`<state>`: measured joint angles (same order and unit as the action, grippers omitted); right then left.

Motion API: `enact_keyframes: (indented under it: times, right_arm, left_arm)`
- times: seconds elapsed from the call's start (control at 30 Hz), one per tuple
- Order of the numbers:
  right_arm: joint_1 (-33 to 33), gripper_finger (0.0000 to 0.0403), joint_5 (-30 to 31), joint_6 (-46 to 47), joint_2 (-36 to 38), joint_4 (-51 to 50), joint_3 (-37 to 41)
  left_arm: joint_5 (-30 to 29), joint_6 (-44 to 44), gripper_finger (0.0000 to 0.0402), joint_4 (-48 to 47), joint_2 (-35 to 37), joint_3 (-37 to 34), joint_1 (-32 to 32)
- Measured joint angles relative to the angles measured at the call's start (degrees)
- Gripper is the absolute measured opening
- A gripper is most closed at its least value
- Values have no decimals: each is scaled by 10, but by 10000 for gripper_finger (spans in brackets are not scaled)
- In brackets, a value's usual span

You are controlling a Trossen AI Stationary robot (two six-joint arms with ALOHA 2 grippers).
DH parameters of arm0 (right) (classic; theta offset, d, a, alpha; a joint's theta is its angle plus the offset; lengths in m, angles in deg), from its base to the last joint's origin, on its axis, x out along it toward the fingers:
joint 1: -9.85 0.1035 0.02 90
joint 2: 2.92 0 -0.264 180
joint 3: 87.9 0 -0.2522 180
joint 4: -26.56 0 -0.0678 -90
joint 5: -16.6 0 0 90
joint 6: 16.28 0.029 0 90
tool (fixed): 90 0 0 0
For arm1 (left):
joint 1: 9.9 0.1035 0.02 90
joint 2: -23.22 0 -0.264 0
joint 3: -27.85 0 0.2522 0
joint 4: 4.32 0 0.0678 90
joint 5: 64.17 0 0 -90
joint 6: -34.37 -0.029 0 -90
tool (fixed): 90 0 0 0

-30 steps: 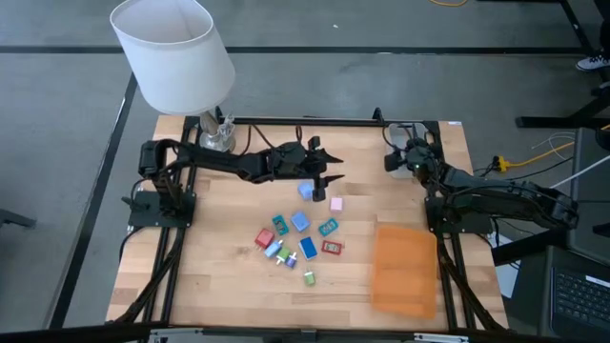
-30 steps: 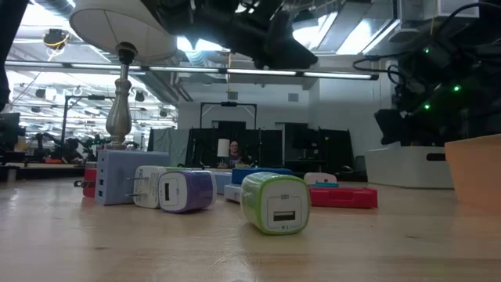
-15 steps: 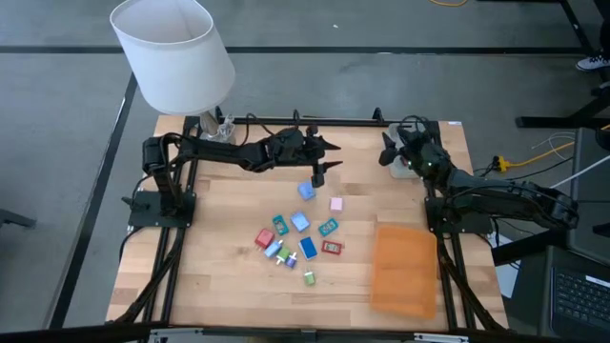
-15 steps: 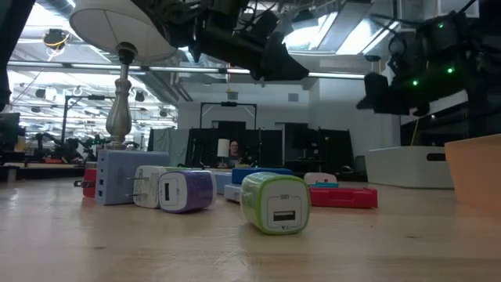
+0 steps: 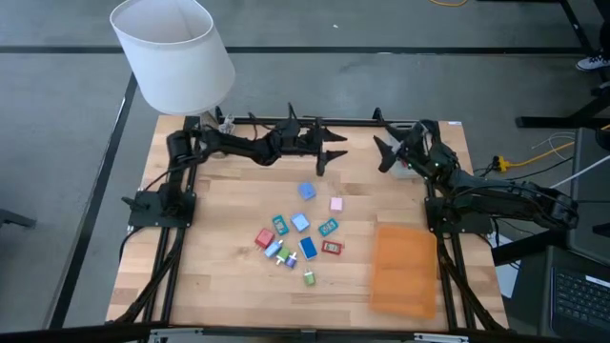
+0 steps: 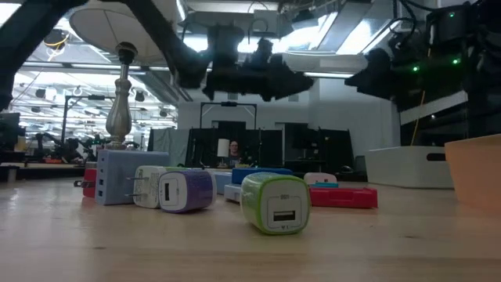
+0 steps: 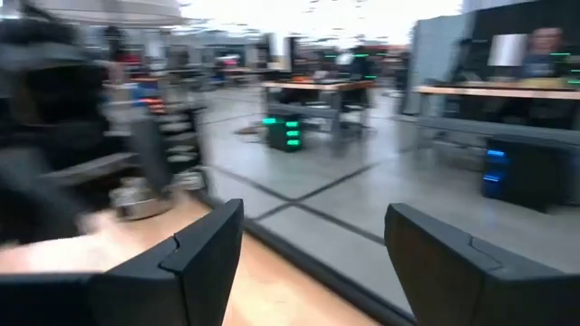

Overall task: Pick & Place Office items
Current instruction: Put the red digital clock into the gray bin

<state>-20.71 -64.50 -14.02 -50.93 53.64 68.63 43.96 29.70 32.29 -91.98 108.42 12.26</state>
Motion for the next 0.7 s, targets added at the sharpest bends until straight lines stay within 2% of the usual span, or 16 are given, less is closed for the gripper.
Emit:
enact_keyframes:
  times: [0.2, 0.3, 0.53, 0.7]
  right_arm:
    - [1, 263, -141, 24, 0, 57, 0]
    - [10, 263, -188, 39, 0, 95, 0]
    - [40, 263, -199, 43, 0, 106, 0]
    - [58, 263, -194, 50, 0, 125, 0]
  left_arm:
    - [11, 19, 194, 42, -16, 0, 2]
    - [11, 25, 194, 47, -8, -10, 4]
    - [7, 69, 194, 208, -5, -121, 15]
    - [-10, 32, 193, 222, -6, -163, 30]
